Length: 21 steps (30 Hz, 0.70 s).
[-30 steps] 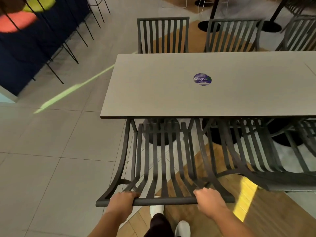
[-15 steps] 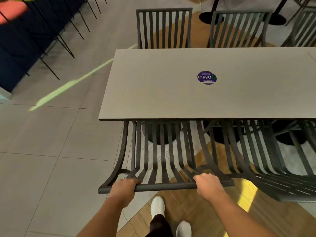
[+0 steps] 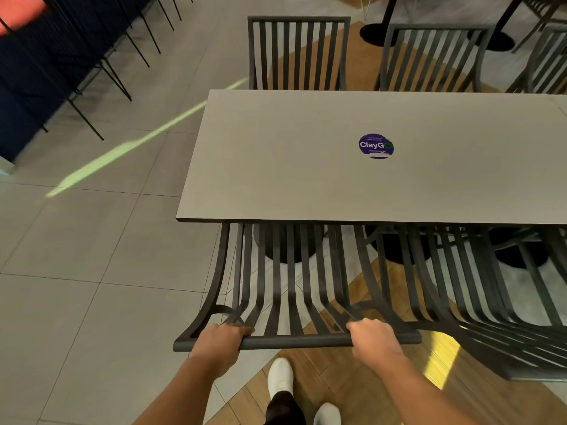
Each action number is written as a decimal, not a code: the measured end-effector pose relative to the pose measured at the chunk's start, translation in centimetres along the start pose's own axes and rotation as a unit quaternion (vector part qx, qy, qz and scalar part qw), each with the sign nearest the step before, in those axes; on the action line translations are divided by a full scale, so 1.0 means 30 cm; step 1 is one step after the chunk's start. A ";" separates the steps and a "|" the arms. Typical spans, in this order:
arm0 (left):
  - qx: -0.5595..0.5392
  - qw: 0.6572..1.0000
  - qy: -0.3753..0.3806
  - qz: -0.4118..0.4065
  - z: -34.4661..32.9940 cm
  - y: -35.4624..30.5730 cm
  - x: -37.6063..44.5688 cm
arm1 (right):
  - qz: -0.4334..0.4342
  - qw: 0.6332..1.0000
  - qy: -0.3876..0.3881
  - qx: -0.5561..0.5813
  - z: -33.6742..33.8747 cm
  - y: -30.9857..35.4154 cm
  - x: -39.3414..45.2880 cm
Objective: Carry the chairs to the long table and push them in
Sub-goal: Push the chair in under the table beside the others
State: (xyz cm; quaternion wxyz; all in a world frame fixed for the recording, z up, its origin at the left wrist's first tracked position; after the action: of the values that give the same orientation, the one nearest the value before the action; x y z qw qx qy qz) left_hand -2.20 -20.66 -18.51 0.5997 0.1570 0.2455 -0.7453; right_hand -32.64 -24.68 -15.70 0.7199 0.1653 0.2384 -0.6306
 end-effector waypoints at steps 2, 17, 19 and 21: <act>0.009 1.000 0.001 -0.005 0.003 0.012 0.001 | -0.001 1.000 0.003 0.001 -0.007 0.010 0.002; -0.003 1.000 0.014 -0.005 0.024 0.164 -0.009 | -0.004 0.999 0.003 0.044 -0.061 0.139 0.008; -0.004 1.000 0.006 -0.006 0.033 0.157 -0.013 | 0.006 0.999 -0.003 0.047 -0.054 0.132 0.005; -0.020 1.000 -0.003 -0.005 0.047 0.150 -0.021 | 0.023 0.998 -0.009 0.053 -0.041 0.125 -0.007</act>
State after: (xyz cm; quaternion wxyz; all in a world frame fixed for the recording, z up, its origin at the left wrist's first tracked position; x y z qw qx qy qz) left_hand 2.39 -21.64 -17.79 0.5996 0.1418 0.2590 -0.7438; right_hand -29.11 -23.30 -16.84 0.7264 0.2026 0.1944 -0.6272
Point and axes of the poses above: each hand's wrist, its own x-axis towards the middle knuckle, its own z-axis out of the back of the hand, y = z × x, the point moved 10 cm from there along x, towards the middle knuckle, and after that the axes turned 6 degrees about -z, right-handed, at the moved point
